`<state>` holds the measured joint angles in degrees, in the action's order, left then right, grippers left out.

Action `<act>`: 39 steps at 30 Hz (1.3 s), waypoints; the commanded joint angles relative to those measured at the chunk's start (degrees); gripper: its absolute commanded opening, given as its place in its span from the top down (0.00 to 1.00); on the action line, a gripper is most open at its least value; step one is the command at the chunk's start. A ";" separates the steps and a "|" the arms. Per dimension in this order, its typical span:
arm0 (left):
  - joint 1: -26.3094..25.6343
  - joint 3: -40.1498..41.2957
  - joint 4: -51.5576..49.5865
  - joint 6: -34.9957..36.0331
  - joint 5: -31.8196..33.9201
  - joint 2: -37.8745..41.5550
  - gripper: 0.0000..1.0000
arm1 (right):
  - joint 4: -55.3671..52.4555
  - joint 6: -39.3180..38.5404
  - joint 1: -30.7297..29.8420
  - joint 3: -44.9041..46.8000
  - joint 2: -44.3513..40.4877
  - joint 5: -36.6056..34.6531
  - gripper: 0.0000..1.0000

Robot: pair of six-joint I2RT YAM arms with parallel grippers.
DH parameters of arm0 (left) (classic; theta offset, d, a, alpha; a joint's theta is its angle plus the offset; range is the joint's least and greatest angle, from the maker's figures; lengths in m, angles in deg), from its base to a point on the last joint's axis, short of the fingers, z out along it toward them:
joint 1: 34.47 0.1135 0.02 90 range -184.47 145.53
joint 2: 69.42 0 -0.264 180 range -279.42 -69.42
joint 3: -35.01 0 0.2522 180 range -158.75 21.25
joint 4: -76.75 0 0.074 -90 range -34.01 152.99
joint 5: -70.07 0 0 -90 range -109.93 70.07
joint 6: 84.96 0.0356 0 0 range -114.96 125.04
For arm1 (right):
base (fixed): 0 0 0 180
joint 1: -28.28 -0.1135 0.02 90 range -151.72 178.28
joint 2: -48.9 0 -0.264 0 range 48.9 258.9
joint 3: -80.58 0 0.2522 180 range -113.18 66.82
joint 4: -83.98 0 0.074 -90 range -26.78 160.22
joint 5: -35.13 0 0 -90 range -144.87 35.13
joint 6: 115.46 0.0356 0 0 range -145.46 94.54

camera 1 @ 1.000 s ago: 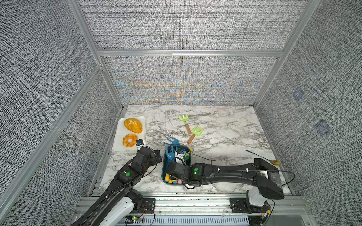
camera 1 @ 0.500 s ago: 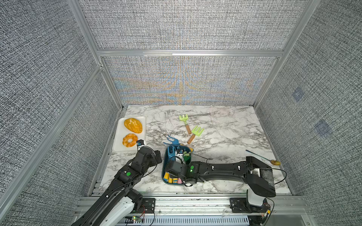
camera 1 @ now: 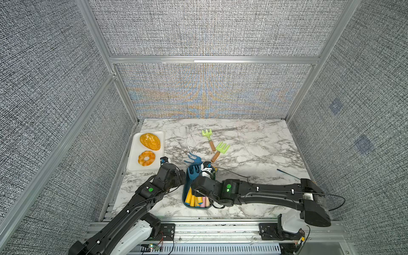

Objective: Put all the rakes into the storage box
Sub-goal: Place the rake in the storage box, then pick up the rake at the center of the board.

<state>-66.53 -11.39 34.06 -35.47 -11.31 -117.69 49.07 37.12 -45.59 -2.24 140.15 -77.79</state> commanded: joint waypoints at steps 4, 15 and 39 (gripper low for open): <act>0.18 -4.31 3.70 0.99 -1.55 -5.95 0.01 | 1.11 -9.92 6.74 3.89 -6.59 0.68 0.17; 2.55 -23.23 2.11 3.50 -4.30 -28.65 0.01 | 7.14 -26.76 30.22 8.25 -8.62 12.31 0.01; 3.53 -17.57 -2.45 -0.39 -5.51 -24.23 0.03 | -13.74 -48.05 41.56 -51.76 47.96 20.90 0.44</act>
<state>-62.99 -30.39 31.88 -34.82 -18.00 -143.57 39.59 -9.65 -4.25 -52.29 186.33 -55.95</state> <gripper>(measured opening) 0.968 0.561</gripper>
